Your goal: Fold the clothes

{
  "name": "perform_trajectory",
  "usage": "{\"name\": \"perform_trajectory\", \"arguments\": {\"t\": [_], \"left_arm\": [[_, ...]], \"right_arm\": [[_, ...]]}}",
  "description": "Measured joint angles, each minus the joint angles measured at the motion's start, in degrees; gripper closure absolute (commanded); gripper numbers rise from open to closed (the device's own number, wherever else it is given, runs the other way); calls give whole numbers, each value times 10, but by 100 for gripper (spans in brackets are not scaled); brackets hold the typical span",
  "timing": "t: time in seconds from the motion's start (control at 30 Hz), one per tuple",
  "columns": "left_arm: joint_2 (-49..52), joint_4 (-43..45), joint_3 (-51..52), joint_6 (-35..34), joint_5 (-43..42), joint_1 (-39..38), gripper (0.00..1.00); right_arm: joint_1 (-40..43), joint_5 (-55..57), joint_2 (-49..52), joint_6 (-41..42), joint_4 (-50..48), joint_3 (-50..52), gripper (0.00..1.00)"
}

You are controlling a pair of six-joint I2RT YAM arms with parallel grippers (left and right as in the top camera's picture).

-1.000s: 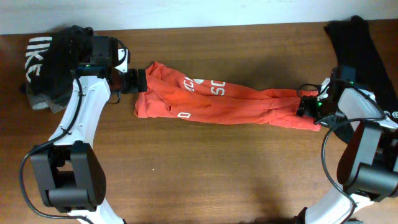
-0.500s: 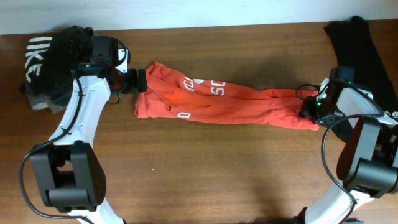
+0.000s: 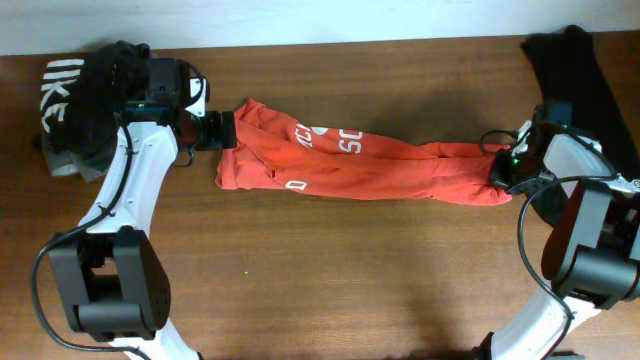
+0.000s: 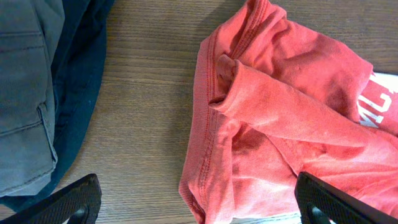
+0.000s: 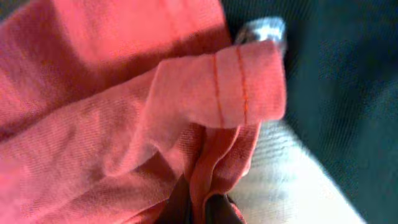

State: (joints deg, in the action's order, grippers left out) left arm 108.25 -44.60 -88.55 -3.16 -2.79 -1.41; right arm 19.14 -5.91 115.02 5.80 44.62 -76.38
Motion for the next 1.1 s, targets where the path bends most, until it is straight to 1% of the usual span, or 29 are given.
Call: {"name": "perform_trajectory", "arguments": {"t": [0.17, 0.37, 0.5, 0.67, 0.83, 0.97, 1.03, 1.1], "left_arm": [[0, -9, -1, 6, 0, 3, 1], [0, -21, -6, 6, 0, 20, 1], [0, -24, -12, 6, 0, 25, 1], [0, -25, -12, 6, 0, 25, 1], [0, -26, -12, 6, 0, 25, 1], [0, -26, -12, 6, 0, 25, 1], [0, -26, -12, 6, 0, 25, 1], [0, -26, -12, 6, 0, 25, 1]], "right_arm": [[0, -10, 2, -5, 81, -44, 96], [-8, -77, -29, -36, 162, -135, 96], [-46, -111, -61, -46, 176, -170, 96], [-136, -131, -69, -48, 160, -178, 96], [-245, -126, -69, -38, 109, -178, 93], [-309, -119, -66, -16, 62, -178, 91], [-337, -117, -56, 1, 37, -178, 86], [-364, -115, -37, 15, 16, -178, 72]]}}
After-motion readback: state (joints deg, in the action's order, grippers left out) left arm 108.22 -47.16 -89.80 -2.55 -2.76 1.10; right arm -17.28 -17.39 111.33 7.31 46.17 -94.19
